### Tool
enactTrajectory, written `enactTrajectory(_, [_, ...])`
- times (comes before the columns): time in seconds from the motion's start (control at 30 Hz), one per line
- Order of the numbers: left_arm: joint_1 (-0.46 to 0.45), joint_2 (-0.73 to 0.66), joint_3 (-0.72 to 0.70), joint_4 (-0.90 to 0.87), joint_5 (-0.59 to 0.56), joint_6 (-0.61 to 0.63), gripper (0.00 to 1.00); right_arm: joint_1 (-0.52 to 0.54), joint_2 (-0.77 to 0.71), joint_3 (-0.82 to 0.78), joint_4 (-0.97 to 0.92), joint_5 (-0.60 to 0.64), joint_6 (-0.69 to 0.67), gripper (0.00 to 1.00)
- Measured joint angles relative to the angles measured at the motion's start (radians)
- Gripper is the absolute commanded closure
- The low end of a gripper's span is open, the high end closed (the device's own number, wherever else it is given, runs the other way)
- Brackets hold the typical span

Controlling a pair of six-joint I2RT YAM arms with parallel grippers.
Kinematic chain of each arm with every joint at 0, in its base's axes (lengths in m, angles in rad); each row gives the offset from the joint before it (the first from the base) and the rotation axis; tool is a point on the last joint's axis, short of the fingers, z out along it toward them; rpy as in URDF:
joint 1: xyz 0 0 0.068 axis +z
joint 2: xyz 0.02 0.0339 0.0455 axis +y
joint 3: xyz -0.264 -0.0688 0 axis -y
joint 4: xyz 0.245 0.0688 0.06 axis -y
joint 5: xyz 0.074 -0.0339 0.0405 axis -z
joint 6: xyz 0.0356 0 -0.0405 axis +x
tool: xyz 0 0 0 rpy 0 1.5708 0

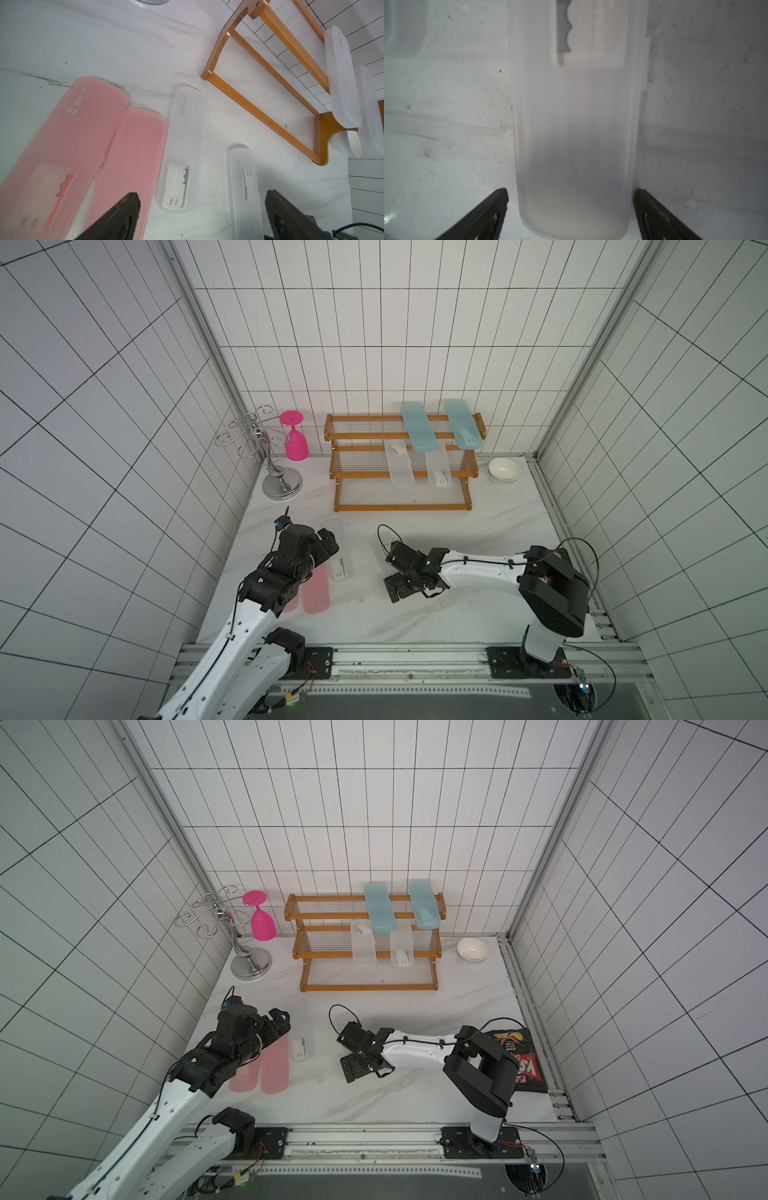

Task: Place the pencil cases on the shelf according to color
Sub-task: Pick up the pencil case from the center of the board.

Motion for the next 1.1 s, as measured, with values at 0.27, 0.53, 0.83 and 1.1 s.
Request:
enactTrajectory(0.27, [0.000, -0.022, 0.000, -0.005, -0.013, 0.000, 0.02, 0.021, 0.006, 0.000, -0.005, 0.053, 0.028, 0.14])
enactTrajectory(0.53, [0.000, -0.044, 0.000, -0.026, -0.034, 0.000, 0.02, 0.051, -0.007, 0.000, -0.023, 0.137, 0.053, 0.36])
enactTrajectory(0.83, [0.013, -0.062, 0.007, -0.043, -0.068, 0.000, 0.02, 0.056, -0.195, 0.047, -0.137, 0.233, 0.056, 0.46])
enactTrajectory(1.1, [0.106, 0.057, 0.044, -0.017, -0.029, 0.016, 0.02, 0.001, -0.147, 0.312, -0.220, 0.241, 0.036, 0.52])
